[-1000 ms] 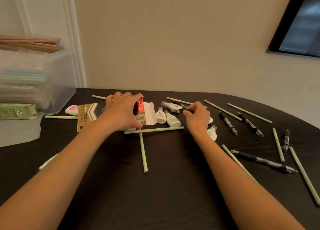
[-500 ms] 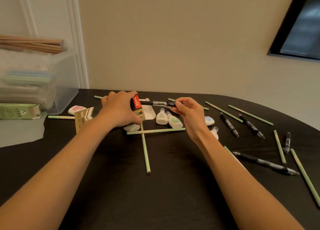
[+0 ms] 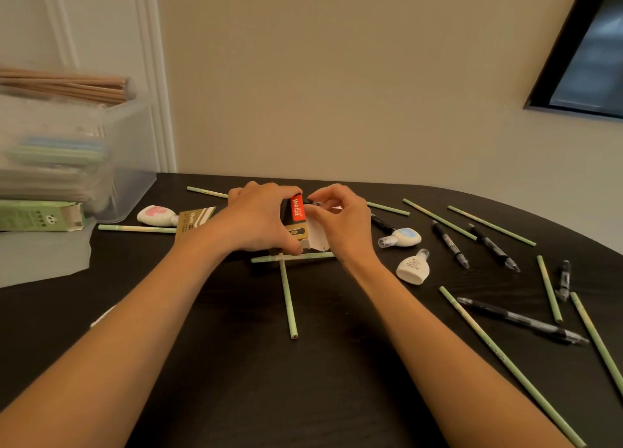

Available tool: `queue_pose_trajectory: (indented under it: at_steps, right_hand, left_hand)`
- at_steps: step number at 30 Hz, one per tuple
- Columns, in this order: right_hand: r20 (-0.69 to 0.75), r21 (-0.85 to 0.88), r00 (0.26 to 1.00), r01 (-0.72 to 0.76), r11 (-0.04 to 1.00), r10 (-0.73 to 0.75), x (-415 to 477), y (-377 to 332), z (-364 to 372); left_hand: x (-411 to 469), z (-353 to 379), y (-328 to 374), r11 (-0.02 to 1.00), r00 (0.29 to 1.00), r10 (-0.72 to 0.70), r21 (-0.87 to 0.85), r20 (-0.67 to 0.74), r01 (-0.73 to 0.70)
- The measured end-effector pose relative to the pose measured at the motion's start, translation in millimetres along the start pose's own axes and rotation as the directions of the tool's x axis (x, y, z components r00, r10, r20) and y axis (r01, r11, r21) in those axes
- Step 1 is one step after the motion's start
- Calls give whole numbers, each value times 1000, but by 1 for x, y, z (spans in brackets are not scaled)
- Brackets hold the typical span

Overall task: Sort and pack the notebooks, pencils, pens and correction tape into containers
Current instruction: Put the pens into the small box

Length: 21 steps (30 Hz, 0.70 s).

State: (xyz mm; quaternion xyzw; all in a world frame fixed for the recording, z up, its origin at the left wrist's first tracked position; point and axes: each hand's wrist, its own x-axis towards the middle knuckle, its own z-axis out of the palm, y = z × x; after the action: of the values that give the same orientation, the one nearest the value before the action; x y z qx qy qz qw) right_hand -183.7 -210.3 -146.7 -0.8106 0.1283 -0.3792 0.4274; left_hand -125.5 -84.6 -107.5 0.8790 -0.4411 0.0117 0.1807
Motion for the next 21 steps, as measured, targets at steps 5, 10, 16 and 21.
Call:
queue_pose_trajectory:
  at_steps: [5, 10, 16, 21]
  right_hand:
    - [92, -49, 994, -47, 998, 52, 2, -3, 4]
    - [72, 0, 995, -75, 997, 75, -1, 1, -1]
    - [187, 6, 972, -149, 989, 145, -3, 3, -10]
    - [-28, 232, 965, -247, 941, 260, 16, 17, -38]
  left_hand:
    - [-1, 0, 3, 991, 997, 74, -116, 36, -69]
    - [-2, 1, 3, 995, 998, 50, -91, 38, -46]
    - [-1, 4, 8, 998, 999, 4, -55, 39, -2]
    - [5, 10, 16, 994, 995, -96, 48, 14, 96]
